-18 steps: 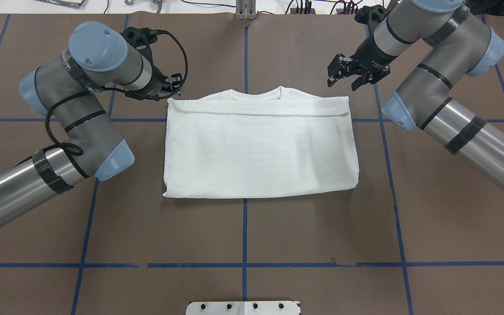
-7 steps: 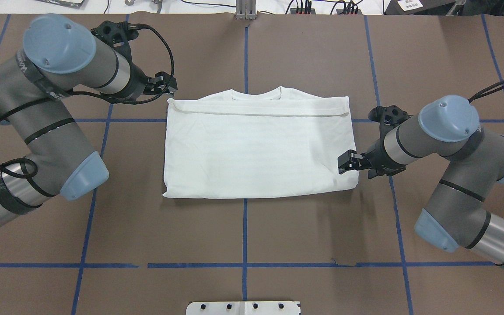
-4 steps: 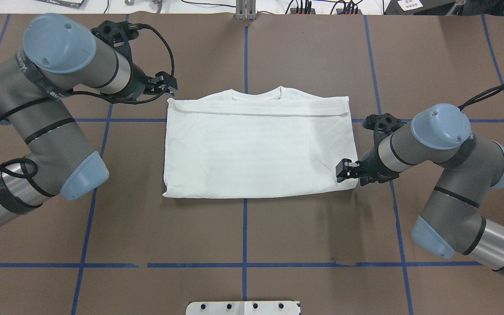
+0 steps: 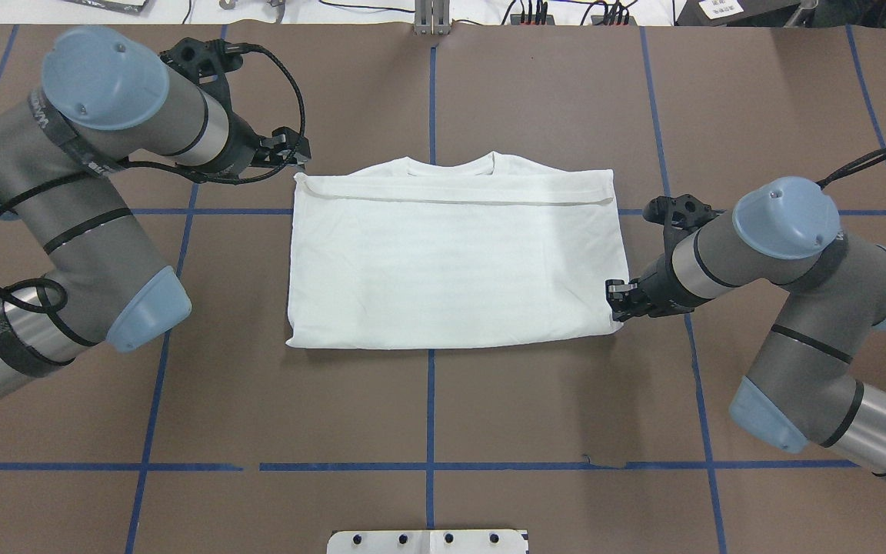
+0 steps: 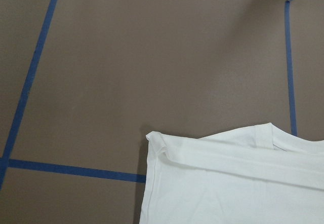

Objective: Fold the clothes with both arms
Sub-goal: 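Drag the folded shirt with the right gripper toward the robot, rotating it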

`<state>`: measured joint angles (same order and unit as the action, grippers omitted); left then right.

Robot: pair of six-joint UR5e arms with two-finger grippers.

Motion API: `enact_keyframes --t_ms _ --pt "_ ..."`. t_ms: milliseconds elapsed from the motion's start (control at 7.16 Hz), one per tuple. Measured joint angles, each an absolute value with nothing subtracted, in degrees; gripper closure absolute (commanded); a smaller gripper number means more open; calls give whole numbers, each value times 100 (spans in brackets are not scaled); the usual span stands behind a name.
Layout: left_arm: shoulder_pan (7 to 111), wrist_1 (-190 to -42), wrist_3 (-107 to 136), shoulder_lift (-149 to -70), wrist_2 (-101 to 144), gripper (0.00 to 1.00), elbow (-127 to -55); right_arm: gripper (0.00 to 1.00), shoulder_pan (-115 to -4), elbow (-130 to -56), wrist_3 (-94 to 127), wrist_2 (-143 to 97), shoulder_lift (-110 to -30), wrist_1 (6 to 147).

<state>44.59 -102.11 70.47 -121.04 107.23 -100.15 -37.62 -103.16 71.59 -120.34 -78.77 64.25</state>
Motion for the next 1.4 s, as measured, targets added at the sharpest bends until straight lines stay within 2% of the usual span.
enact_keyframes --t_ms 279,698,977,1117,1257,1396 --pt "4456 -10205 7049 -12103 10717 0 -10031 100 -3765 -10770 7099 -12046 -8391 6419" --pt "4463 -10190 7055 -12104 10557 0 -10064 100 -3555 -11895 7062 -12070 -9883 6395" --pt "4464 -10181 7057 -12106 10412 0 -10139 100 -2712 -12558 7178 -12165 -10770 6381" --pt "4457 -10176 7060 -12109 10387 0 -10187 100 -2113 -12735 7365 -12292 -10944 6381" --pt "4447 -10172 7065 -12110 10360 0 -10243 1 -1465 -12813 7648 -12341 -10991 6379" --pt "4428 -10170 7079 -12113 10331 0 -10290 0 -919 -12837 7890 -12337 -10950 6375"
